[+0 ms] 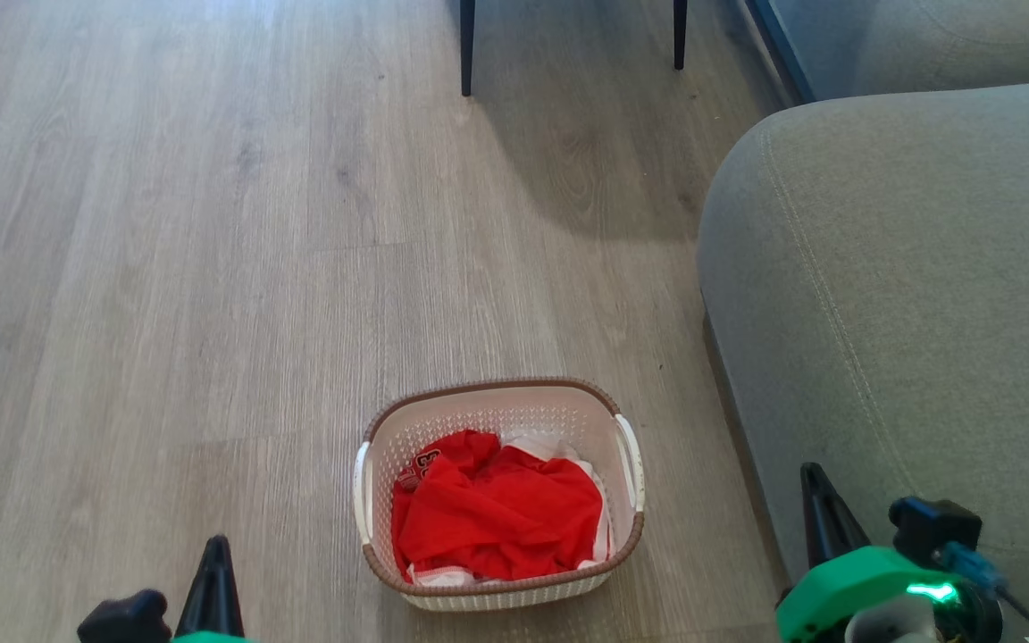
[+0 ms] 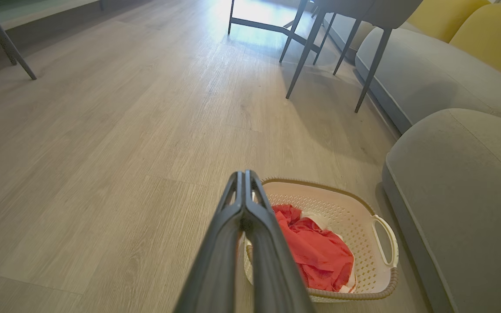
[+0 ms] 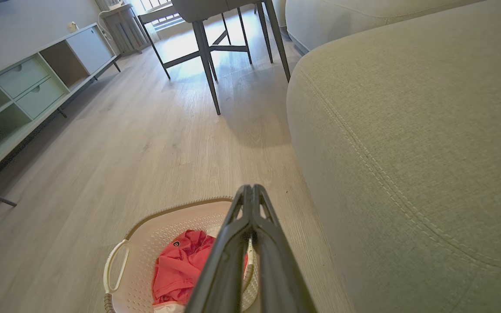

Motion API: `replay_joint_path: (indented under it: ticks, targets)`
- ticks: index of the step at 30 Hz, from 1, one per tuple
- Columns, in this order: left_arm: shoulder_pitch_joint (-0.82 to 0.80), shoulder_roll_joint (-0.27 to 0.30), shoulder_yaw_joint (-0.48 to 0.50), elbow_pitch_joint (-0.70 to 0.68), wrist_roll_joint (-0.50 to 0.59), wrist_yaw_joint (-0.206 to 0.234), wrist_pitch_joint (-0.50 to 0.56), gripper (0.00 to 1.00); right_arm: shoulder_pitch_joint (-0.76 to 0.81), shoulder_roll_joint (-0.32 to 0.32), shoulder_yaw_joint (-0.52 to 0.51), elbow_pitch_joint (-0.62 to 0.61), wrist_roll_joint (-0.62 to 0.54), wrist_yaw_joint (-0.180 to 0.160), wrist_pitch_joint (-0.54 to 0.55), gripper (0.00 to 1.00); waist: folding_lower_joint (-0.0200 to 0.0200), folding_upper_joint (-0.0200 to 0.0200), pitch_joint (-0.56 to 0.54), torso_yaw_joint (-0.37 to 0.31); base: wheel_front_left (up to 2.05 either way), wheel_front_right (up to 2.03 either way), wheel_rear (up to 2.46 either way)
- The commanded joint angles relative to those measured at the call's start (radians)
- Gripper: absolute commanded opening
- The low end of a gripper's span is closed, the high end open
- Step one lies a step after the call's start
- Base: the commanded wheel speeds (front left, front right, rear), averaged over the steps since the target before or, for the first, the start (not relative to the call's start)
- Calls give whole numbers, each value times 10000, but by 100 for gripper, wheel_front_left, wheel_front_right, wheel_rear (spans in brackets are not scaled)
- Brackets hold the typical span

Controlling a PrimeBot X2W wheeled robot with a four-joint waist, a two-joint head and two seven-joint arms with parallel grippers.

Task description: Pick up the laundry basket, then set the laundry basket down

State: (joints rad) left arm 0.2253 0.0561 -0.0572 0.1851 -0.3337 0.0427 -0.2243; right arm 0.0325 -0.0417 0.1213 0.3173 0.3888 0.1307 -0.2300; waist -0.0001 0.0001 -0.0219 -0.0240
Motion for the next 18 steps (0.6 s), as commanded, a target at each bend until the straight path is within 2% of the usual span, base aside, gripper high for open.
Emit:
replay_joint_path:
  ticks: [1,18]
  targets:
    - [-427,12,125,-235,-244,-95,46,0,-414,-99,-90,-345,250,0,37,0,1,-1,3,2,0,0,0]
    - [-866,17,345,-109,-2155,-343,534,0,-559,-184,-312,-407,2161,0,455,0,1,-1,41,38,0,0,0]
